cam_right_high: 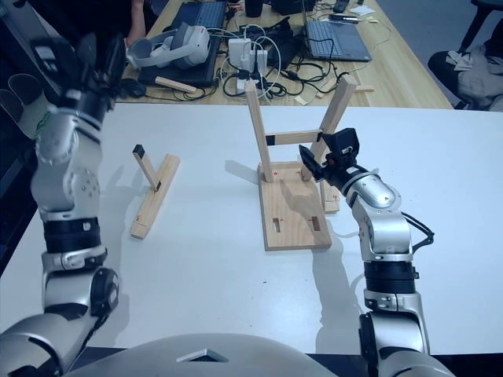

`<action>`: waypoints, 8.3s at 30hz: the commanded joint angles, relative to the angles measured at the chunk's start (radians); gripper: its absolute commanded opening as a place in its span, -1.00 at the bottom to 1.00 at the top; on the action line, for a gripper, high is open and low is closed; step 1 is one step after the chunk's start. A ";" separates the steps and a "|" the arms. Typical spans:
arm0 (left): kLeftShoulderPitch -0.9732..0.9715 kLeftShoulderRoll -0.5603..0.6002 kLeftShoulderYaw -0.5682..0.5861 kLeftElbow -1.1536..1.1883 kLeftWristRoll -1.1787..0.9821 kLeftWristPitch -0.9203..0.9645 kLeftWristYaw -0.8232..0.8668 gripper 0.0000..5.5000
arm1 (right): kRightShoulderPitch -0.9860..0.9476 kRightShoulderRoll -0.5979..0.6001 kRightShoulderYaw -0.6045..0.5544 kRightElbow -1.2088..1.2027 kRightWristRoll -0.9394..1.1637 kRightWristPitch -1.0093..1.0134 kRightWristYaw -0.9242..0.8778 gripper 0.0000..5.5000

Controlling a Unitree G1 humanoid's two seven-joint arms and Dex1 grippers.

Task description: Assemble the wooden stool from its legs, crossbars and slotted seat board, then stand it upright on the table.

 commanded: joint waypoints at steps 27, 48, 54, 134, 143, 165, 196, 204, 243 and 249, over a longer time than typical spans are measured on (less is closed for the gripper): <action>-0.108 -0.032 0.019 0.119 -0.044 0.332 0.025 -0.10 | -0.007 0.010 -0.002 -0.005 0.017 0.022 -0.014 0.09; -0.174 0.041 0.185 0.296 -0.111 0.277 0.072 -0.10 | -0.013 0.014 -0.013 0.002 0.012 0.013 -0.026 0.09; -0.007 0.211 0.058 0.308 -0.012 0.486 -0.013 -0.10 | 0.012 0.023 -0.041 -0.025 0.029 0.027 -0.041 0.09; -0.083 0.120 -0.416 0.580 0.248 0.451 -0.446 0.87 | 0.010 0.095 -0.059 -0.055 0.045 0.015 -0.125 0.09; -0.135 0.093 -0.405 0.696 0.258 0.411 -0.464 0.45 | 0.012 0.112 -0.069 -0.065 0.066 0.033 -0.137 0.09; -0.237 0.070 -0.444 0.967 0.373 0.255 -0.564 -0.62 | 0.007 0.118 -0.079 -0.068 0.074 0.039 -0.150 0.09; -0.012 -0.324 0.243 -0.135 -0.269 0.226 0.039 -0.62 | -0.173 -0.159 0.356 -0.391 0.225 0.410 0.394 -0.59; 0.072 -0.393 0.160 -0.253 -0.348 0.262 0.122 -0.62 | -0.329 0.084 0.472 -0.152 0.166 0.327 0.368 -1.00; 0.222 -0.281 0.058 -0.459 -0.379 0.261 0.248 -0.63 | 0.287 -0.753 0.203 -0.094 -0.172 -0.075 0.695 -1.00; 0.200 -0.273 0.063 -0.452 -0.391 0.278 0.259 -0.63 | 0.207 -0.731 0.337 -0.117 -0.331 -0.134 0.730 -1.00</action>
